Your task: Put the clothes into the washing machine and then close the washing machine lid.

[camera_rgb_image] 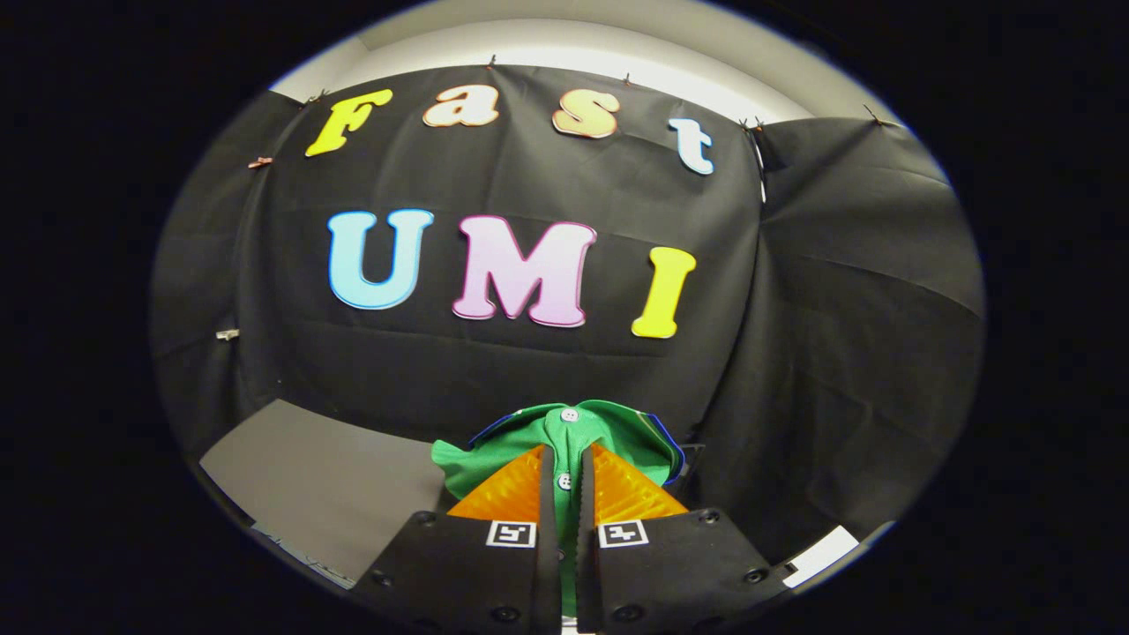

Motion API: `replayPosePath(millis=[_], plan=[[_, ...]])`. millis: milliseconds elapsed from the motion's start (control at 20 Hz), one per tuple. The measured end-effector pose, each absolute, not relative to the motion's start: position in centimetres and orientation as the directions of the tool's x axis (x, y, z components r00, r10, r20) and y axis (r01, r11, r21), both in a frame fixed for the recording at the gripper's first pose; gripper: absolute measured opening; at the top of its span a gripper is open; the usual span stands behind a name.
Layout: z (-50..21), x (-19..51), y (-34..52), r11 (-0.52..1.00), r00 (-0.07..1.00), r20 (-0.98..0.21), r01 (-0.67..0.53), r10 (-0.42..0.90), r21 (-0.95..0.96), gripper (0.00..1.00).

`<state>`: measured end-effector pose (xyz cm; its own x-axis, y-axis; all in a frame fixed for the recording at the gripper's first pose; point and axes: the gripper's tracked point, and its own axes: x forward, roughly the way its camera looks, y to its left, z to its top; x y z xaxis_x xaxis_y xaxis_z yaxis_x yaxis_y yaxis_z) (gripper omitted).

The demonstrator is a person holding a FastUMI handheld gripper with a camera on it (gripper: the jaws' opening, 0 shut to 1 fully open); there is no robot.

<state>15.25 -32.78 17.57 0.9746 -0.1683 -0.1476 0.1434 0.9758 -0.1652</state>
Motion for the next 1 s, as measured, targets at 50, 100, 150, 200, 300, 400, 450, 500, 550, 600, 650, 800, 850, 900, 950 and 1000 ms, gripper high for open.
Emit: replayPosePath(millis=[50, 100, 150, 200, 300, 400, 450, 500, 550, 600, 650, 800, 850, 900, 950, 1000], plan=[[17.1, 15.6, -33.8, 0.975, 0.973, -0.152, 0.151, -0.176, -0.161, 0.11], [16.5, 16.0, -34.8, 0.973, 0.968, -0.163, 0.163, -0.189, -0.161, 0.11], [15.9, 16.4, -35.8, 0.971, 0.964, -0.171, 0.175, -0.203, -0.164, 0.11], [15.2, 16.9, -37.0, 0.968, 0.959, -0.182, 0.19, -0.219, -0.164, 0.11], [13.6, 17.9, -38.5, 0.966, 0.95, -0.2, 0.211, -0.239, -0.15, 0.11], [12.0, 18.9, -39.8, 0.964, 0.944, -0.215, 0.226, -0.252, -0.141, 0.11], [10.9, 19.5, -40.2, 0.965, 0.941, -0.225, 0.224, -0.251, -0.139, 0.11], [9.6, 20.0, -40.6, 0.964, 0.938, -0.238, 0.222, -0.252, -0.145, 0.11], [8.3, 20.6, -40.9, 0.964, 0.936, -0.248, 0.215, -0.248, -0.154, 0.11], [6.9, 20.9, -40.9, 0.967, 0.935, -0.265, 0.198, -0.235, -0.158, 0.11], [5.7, 21.2, -40.8, 0.97, 0.937, -0.272, 0.181, -0.22, -0.16, 0.11], [0.8, 22.1, -41.5, 0.972, 0.916, -0.338, 0.166, -0.213, -0.163, 0.11], [-0.9, 22.2, -41.6, 0.973, 0.906, -0.365, 0.16, -0.213, -0.169, 0.11], [-2.7, 22.4, -41.5, 0.975, 0.9, -0.389, 0.142, -0.199, -0.172, 0.11], [-4.1, 22.6, -41.5, 0.975, 0.89, -0.413, 0.131, -0.195, -0.177, 0.11], [-5.7, 22.7, -41.6, 0.975, 0.879, -0.437, 0.121, -0.192, -0.185, 0.11]])
